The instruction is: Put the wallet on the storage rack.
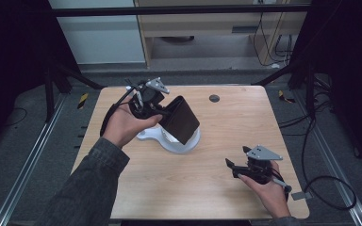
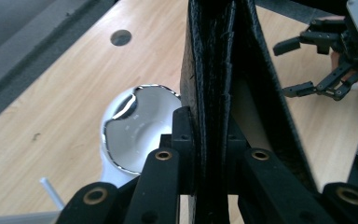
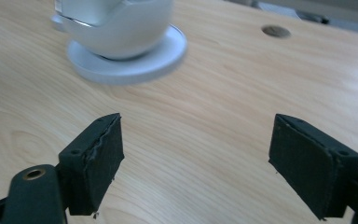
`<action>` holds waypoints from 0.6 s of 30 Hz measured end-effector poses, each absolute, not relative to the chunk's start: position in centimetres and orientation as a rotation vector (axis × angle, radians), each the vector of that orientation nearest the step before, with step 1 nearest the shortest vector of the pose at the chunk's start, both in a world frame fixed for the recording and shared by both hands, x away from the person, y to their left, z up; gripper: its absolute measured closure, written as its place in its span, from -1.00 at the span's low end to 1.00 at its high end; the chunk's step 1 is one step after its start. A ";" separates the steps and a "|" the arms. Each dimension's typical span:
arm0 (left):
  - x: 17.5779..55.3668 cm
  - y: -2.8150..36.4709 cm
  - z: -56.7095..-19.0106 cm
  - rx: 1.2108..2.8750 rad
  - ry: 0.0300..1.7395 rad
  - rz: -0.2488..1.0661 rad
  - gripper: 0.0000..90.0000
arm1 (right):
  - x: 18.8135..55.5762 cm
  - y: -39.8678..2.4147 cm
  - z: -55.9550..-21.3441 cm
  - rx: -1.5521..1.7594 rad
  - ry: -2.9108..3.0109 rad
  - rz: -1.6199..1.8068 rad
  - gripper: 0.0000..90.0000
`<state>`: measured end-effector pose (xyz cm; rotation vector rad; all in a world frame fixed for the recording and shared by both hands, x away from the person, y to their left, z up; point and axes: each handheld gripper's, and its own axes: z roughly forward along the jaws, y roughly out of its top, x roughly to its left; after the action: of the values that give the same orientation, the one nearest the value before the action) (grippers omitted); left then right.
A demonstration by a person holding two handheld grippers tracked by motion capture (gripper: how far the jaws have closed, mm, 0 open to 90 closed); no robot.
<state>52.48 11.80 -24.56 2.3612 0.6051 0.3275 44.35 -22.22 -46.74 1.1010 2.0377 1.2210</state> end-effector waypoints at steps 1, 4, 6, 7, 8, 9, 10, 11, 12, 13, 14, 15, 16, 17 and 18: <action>52.6 11.8 -24.4 2.367 0.602 0.339 0.80 | 44.4 -22.6 -47.0 1.137 2.024 1.218 -0.61; 53.3 11.4 -24.2 2.369 0.605 0.382 0.80 | 44.5 -23.3 -47.3 1.193 1.993 1.201 -0.62; 53.7 11.3 -24.4 2.372 0.614 0.381 0.80 | 44.5 -23.9 -47.5 1.238 1.970 1.204 -0.62; 54.0 11.2 -24.6 2.378 0.616 0.383 0.80 | 44.5 -24.1 -47.6 1.247 1.966 1.202 -0.62; 54.2 11.1 -24.8 2.387 0.617 0.380 0.80 | 44.5 -24.2 -47.8 1.260 1.963 1.200 -0.62; 54.5 11.0 -25.2 2.395 0.622 0.384 0.80 | 44.5 -24.3 -47.9 1.270 1.964 1.194 -0.62; 54.6 11.0 -25.4 2.404 0.623 0.385 0.80 | 44.4 -24.4 -48.1 1.278 1.968 1.193 -0.62; 54.7 10.9 -25.6 2.410 0.625 0.388 0.80 | 44.4 -24.5 -48.2 1.283 1.967 1.190 -0.62; 54.9 10.9 -25.9 2.417 0.628 0.394 0.80 | 44.4 -24.5 -48.2 1.289 1.971 1.190 -0.62; 55.0 10.9 -26.1 2.418 0.633 0.392 0.80 | 44.4 -24.5 -48.2 1.288 1.973 1.191 -0.62; 55.1 10.9 -26.3 2.423 0.634 0.395 0.80 | 44.4 -24.4 -48.2 1.285 1.975 1.191 -0.62; 55.1 11.0 -26.5 2.420 0.639 0.393 0.80 | 44.4 -24.4 -48.2 1.284 1.975 1.190 -0.62; 55.3 11.1 -26.7 2.421 0.645 0.390 0.80 | 44.4 -24.3 -48.2 1.282 1.977 1.193 -0.62; 55.4 11.1 -26.9 2.423 0.648 0.391 0.80 | 44.4 -24.3 -48.2 1.280 1.980 1.192 -0.62; 55.4 11.2 -27.0 2.426 0.652 0.399 0.80 | 44.4 -24.3 -48.2 1.280 1.982 1.190 -0.62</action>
<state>55.45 11.17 -26.98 2.4265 0.6515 0.3987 44.43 -24.26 -48.21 1.2803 1.9816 1.1902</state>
